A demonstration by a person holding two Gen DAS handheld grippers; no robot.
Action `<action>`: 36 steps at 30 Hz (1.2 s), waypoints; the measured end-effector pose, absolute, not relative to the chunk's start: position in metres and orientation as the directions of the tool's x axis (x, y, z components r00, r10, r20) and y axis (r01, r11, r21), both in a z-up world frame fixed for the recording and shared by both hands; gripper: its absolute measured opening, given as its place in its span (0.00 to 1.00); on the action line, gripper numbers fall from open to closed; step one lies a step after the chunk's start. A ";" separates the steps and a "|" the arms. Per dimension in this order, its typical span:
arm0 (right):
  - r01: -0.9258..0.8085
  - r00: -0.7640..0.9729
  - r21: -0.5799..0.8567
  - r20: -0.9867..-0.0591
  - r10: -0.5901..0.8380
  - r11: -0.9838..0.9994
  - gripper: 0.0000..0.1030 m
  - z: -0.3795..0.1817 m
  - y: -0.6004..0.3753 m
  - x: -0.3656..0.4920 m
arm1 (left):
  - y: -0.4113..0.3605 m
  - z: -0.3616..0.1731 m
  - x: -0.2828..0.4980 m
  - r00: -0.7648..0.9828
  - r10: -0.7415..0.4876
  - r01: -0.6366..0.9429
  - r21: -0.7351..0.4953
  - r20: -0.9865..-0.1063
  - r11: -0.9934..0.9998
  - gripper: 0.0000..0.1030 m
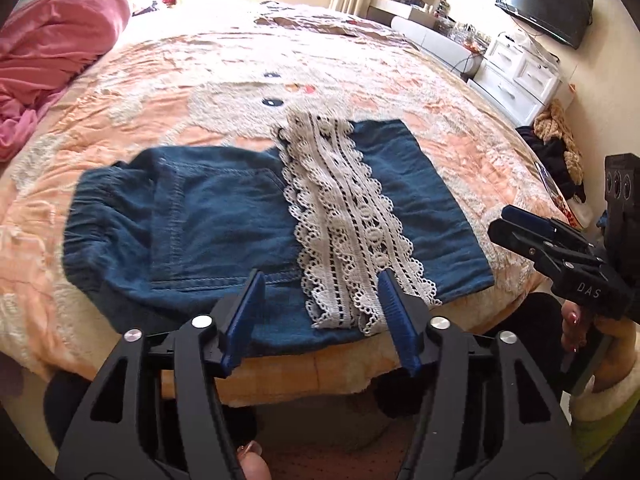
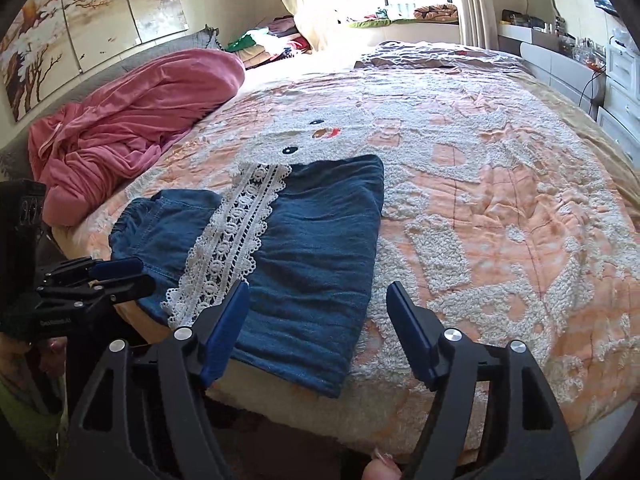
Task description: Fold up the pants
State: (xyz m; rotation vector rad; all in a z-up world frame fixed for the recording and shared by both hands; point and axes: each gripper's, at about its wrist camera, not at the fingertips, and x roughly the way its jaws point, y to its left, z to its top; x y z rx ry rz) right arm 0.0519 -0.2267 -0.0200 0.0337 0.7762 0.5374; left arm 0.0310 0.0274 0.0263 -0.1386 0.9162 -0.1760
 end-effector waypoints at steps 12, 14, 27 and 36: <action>-0.497 0.607 0.200 -0.615 0.503 0.844 0.86 0.011 -0.204 0.044 | 0.056 0.051 0.012 0.652 -0.143 0.025 -0.168 -0.744 0.986 0.86; -0.502 0.609 0.197 -0.611 0.505 0.842 0.88 0.015 -0.198 0.045 | 0.062 0.051 0.010 0.656 -0.134 0.011 -0.169 -0.743 0.986 0.88; -0.599 0.558 0.138 -0.634 0.535 0.789 0.92 0.029 -0.139 0.065 | 0.126 0.029 0.008 0.652 -0.104 -0.133 -0.248 -0.751 0.960 0.90; -0.719 0.441 0.128 -0.677 0.590 0.683 0.92 0.027 -0.065 0.094 | 0.160 0.007 0.010 0.636 -0.116 -0.206 -0.312 -0.763 0.928 0.90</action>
